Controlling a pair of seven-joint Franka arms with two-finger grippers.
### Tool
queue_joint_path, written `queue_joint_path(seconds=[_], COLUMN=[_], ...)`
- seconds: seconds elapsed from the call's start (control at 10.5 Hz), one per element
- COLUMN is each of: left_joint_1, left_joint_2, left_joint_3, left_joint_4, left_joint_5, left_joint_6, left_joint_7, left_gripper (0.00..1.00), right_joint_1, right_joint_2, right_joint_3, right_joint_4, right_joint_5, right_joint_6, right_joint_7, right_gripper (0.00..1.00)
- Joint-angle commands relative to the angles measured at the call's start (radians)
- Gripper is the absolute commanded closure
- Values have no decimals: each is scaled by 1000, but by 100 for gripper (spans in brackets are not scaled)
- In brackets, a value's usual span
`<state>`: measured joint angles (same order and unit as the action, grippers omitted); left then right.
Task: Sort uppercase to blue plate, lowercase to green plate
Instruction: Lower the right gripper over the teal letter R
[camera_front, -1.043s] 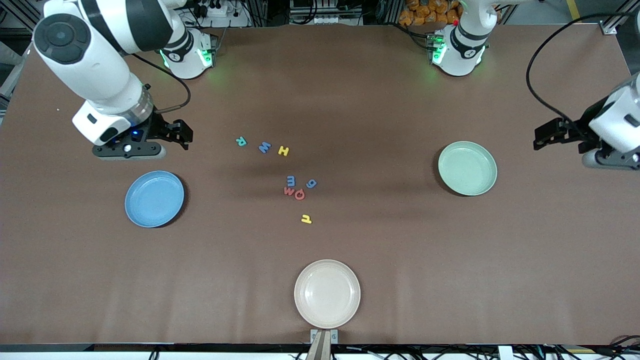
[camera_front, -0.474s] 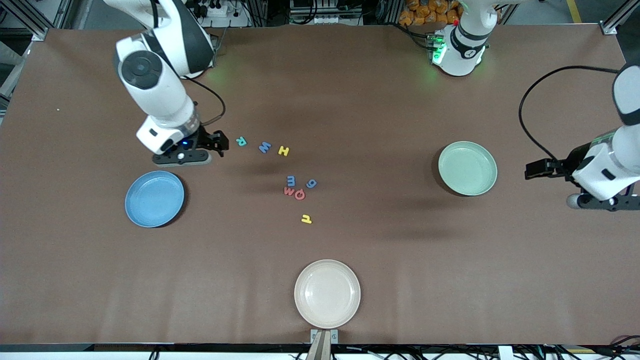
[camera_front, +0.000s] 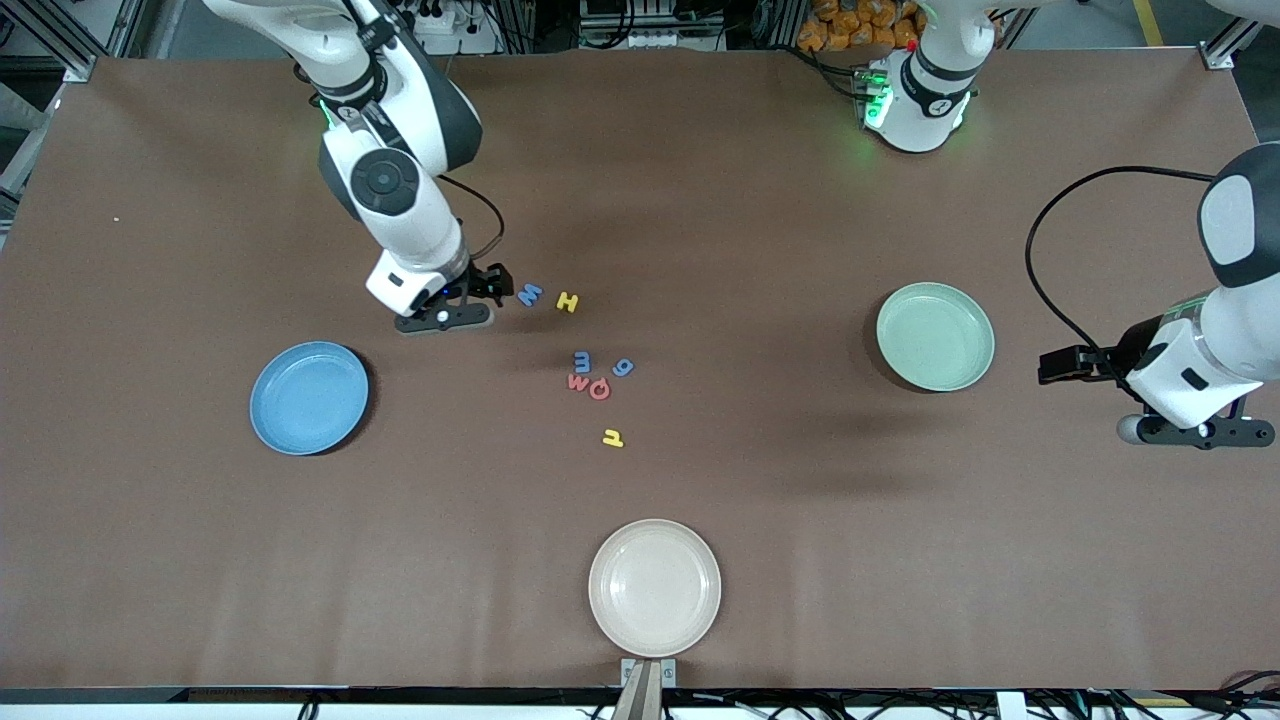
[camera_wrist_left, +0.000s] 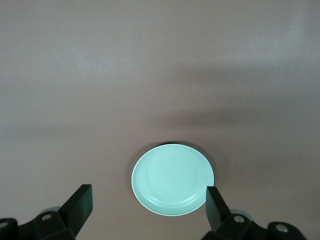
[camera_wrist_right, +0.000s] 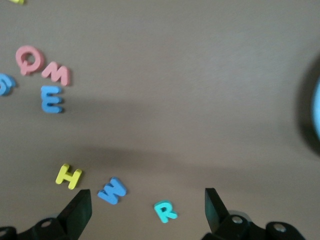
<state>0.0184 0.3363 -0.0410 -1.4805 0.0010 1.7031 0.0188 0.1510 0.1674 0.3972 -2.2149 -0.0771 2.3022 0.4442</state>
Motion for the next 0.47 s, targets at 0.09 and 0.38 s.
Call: queue_joint_path(seconds=[0.09,0.38], left_joint_1=[46,35], left_joint_2=[33,58], left_joint_3=[-2,-2], left_joint_4=[16,16], left_joint_5=[-4,-4], left_joint_6=[29,62], left_joint_7=[-6,-11], left_gripper=[0,0], right_joint_1=[68,71], right_joint_2=[69,80], right_joint_3=[0,2], right_joint_4=[-11,-51], right_joint_5=[-35,-318], right_joint_6=[84,76], right_joint_7=[34,28], right_gripper=[0,0])
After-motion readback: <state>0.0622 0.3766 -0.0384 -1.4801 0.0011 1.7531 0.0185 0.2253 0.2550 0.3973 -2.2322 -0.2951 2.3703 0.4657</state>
